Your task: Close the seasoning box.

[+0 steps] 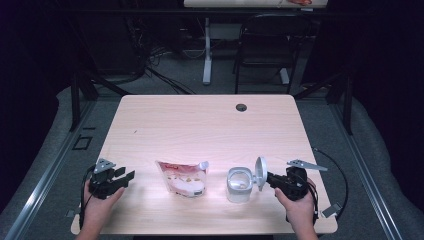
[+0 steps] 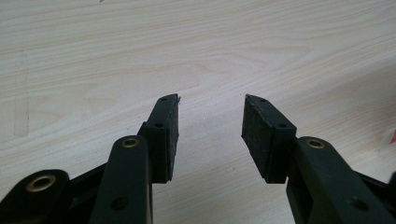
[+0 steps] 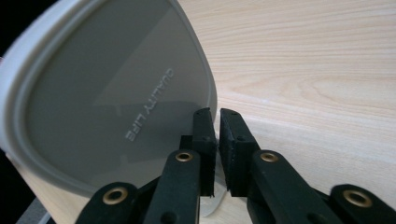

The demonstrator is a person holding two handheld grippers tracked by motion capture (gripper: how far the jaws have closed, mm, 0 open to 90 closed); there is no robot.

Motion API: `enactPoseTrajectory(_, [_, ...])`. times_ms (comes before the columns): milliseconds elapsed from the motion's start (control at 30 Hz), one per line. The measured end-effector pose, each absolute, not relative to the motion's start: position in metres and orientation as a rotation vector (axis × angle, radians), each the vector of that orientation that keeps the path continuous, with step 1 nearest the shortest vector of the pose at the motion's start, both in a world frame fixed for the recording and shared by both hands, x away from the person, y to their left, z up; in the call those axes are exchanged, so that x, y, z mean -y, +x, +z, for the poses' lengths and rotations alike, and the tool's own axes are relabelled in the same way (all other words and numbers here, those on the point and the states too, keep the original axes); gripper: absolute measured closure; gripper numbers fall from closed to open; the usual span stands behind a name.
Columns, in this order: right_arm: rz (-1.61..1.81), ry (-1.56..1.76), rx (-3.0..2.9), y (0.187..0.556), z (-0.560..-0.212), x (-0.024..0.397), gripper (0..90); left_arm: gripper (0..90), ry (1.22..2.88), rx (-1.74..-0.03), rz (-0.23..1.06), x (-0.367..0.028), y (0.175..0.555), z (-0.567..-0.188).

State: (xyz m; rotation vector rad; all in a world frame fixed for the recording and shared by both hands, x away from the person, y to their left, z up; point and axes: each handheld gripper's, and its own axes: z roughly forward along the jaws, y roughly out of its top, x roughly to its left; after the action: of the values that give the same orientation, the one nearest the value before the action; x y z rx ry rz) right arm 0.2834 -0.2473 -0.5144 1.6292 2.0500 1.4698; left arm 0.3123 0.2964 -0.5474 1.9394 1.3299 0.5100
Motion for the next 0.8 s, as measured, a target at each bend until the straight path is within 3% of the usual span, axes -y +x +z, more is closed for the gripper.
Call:
enactPoseTrajectory(300, [1.406, 1.632, -2.012, 0.279, -0.517, 0.252, 76.8, 55.4, 1.943, -1.328, 0.507, -0.296, 0.312, -0.547])
enactPoseTrajectory(533, [1.323, 1.592, -1.981, 0.271, -0.525, 0.252, 59.9, 53.7, 1.944, -1.319, 0.507, -0.295, 0.314, -0.548])
enactPoseTrajectory(700, [1.289, 1.587, -1.996, 0.266, -0.529, 0.253, 60.8, 53.7, 1.943, -1.312, 0.504, -0.294, 0.316, -0.548])
enactPoseTrajectory(800, [1.272, 1.575, -2.026, 0.259, -0.530, 0.251, 66.9, 53.6, 1.940, -1.307, 0.499, -0.292, 0.318, -0.548])
